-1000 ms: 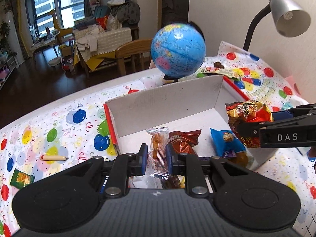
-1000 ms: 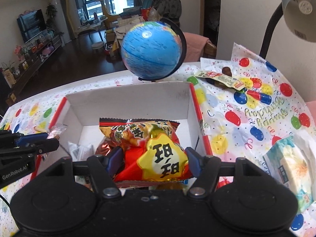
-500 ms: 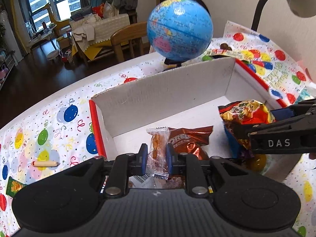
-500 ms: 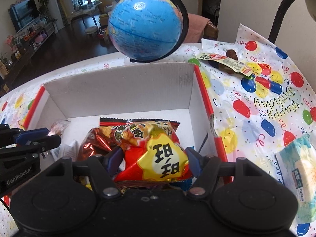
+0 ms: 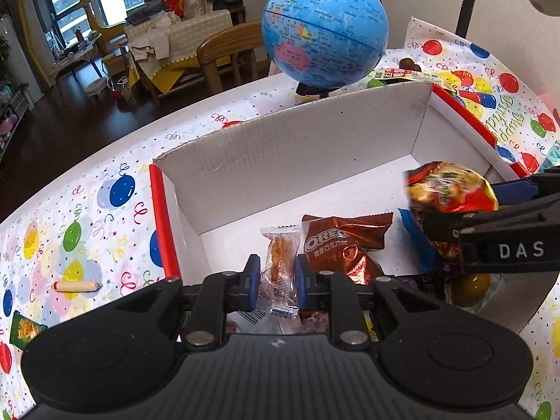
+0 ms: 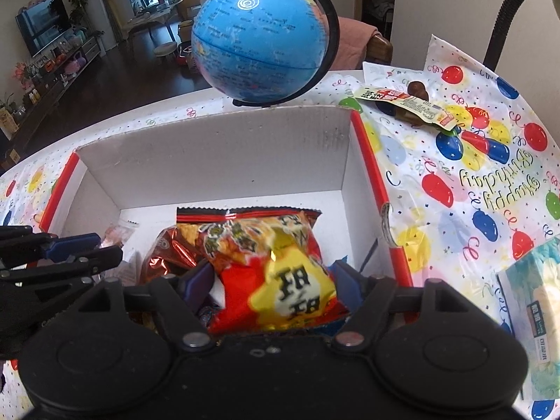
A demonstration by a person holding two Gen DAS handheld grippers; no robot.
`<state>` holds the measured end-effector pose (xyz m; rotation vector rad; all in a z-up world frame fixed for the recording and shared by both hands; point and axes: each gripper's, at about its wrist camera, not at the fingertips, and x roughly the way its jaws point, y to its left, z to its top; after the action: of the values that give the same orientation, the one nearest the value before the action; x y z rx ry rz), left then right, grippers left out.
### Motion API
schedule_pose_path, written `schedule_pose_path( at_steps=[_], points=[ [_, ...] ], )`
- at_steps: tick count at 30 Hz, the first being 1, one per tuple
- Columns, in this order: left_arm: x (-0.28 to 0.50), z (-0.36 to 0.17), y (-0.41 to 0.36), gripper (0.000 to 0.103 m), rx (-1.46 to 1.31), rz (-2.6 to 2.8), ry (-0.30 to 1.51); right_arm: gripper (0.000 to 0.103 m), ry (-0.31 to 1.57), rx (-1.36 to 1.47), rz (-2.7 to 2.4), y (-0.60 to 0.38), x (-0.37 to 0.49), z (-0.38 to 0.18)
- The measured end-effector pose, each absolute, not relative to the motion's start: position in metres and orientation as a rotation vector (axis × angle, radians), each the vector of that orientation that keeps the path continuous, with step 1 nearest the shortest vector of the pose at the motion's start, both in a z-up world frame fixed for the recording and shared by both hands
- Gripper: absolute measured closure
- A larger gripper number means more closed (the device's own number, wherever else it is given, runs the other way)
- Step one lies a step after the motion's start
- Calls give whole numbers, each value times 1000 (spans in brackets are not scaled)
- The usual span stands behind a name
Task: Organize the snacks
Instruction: 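Open both tools to drop the candy and chip bag into the box, then move both tools back over the green packet and stick snack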
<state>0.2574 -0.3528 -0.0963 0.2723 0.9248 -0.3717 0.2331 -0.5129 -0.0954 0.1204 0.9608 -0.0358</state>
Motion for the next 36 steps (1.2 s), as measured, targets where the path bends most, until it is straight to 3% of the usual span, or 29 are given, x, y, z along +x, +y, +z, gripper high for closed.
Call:
schedule_pose_path(
  at_steps=[2,7,9,10,11,31,36],
  points=[
    [257,-96,-351,76,264,-372,923,24,953,127,-29,-514,231,-94],
    [254,-90,-346,74,233,-388,912,20,933,134,-25,-516,226,-88],
    [251,-88,-343,62,216,-394,909,20,927,136,-23,-516,223,-84],
    [250,-86,-342,43,207,-396,905,19,924,137,-21,-516,222,-83],
    [248,-83,-340,30,197,-397,898,18,919,138,-20,-516,220,-81],
    [197,-30,-279,30,61,-374,794,1,818,149,59,-492,173,-28],
    [181,-18,-251,20,34,-332,761,1,799,120,122,-463,171,-15]
  ],
)
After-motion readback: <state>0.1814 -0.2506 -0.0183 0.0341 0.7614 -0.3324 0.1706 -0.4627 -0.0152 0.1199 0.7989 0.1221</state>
